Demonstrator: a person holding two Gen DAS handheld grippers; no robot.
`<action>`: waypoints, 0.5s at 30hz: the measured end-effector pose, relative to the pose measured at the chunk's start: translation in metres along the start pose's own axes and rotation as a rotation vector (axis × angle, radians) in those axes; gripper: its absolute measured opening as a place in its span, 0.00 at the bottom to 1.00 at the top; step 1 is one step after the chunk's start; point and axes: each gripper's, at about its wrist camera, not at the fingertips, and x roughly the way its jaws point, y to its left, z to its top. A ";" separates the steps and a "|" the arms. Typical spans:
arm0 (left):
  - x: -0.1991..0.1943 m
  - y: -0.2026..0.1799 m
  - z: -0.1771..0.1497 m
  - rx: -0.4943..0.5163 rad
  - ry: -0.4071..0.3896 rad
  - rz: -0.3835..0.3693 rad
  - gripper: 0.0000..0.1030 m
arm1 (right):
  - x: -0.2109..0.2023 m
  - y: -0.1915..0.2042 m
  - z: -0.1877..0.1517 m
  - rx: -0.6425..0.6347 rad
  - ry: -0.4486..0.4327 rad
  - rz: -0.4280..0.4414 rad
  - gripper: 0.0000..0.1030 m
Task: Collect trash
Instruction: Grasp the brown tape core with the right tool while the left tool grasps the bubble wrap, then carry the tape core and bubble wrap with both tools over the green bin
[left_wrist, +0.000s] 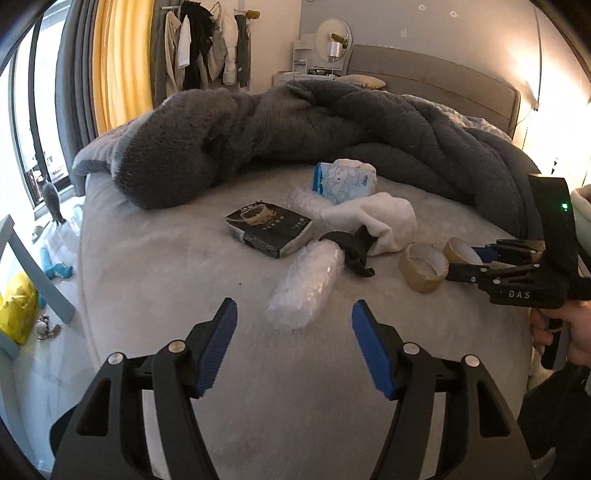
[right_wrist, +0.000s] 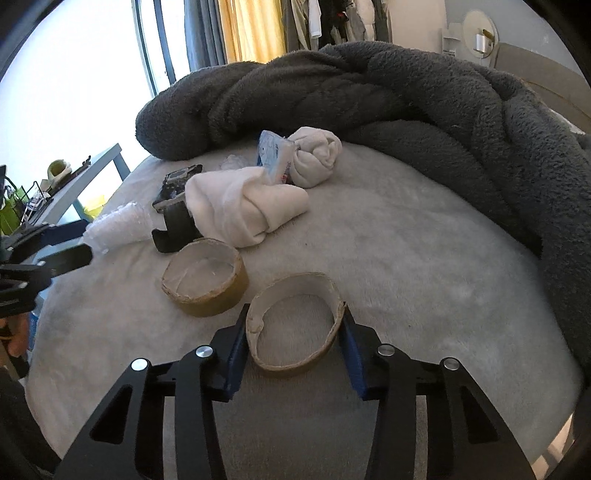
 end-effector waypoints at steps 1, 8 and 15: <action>0.002 0.000 0.000 -0.002 -0.003 -0.001 0.65 | -0.002 -0.001 0.002 0.004 -0.002 0.001 0.44; 0.015 -0.008 0.013 -0.019 -0.010 -0.022 0.64 | -0.010 -0.007 0.014 0.021 -0.015 -0.008 0.44; 0.031 -0.014 0.017 -0.028 0.037 -0.014 0.60 | -0.017 -0.003 0.036 -0.002 -0.039 0.035 0.44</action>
